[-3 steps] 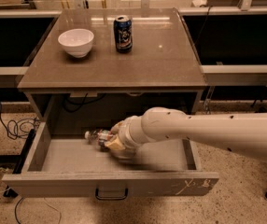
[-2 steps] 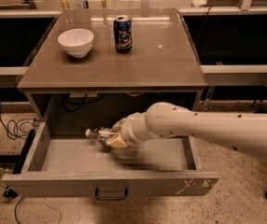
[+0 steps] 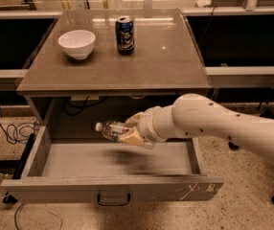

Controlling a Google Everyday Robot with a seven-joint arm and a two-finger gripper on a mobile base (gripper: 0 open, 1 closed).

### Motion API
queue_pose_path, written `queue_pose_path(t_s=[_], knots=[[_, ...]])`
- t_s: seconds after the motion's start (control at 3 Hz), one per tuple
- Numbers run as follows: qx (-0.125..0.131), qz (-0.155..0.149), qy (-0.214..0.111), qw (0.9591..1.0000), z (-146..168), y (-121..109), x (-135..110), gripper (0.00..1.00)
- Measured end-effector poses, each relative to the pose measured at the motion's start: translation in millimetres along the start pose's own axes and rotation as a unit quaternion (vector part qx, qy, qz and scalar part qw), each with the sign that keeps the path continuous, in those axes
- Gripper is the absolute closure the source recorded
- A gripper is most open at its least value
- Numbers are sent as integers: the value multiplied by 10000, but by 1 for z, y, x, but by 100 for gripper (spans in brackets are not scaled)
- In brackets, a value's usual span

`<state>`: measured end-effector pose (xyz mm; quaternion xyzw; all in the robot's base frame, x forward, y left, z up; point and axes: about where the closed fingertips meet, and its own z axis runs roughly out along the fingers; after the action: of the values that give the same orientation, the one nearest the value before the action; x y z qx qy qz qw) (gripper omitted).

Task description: Pick water bottle from top drawer and place on counter

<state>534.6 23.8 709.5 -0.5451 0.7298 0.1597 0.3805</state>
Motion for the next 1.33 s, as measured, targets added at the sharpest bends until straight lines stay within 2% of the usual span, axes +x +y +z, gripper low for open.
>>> queue_pose_path(t_s=[0.33, 0.67, 1.33], knots=[[192, -12, -41, 9998, -43, -10, -3, 100], [424, -142, 5, 9990, -90, -36, -19, 100], [456, -218, 52, 9987, -93, -38, -24, 100]])
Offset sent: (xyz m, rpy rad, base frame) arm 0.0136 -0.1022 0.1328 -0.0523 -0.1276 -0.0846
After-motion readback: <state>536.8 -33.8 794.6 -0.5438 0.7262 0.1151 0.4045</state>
